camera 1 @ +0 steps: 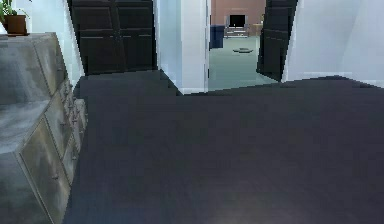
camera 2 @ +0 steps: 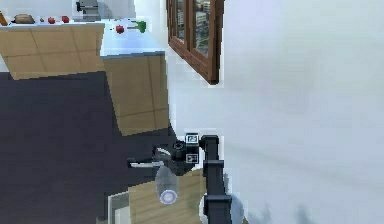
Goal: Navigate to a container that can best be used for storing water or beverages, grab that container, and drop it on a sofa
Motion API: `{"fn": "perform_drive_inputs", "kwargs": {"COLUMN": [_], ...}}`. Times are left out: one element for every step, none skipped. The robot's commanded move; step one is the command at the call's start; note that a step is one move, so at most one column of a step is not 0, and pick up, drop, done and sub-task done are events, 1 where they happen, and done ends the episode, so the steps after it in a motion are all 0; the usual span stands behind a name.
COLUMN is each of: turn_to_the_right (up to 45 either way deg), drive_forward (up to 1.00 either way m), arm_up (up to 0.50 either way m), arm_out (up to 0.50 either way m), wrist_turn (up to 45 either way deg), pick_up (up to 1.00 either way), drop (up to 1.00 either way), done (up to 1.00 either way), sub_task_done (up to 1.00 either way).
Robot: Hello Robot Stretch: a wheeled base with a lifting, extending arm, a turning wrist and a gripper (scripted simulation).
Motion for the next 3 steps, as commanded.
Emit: {"fn": "perform_drive_inputs", "kwargs": {"turn_to_the_right": [0.0,0.0,0.0], "drive_forward": [0.0,0.0,0.0], "arm_up": [0.0,-0.3,0.0], "arm_out": [0.0,0.0,0.0], "wrist_turn": [18.0,0.0,0.0], "pick_up": [0.0,0.0,1.0], "drop": [0.0,0.0,0.0], "done": [0.0,0.0,0.0], "sub_task_done": [0.0,0.0,0.0]}}
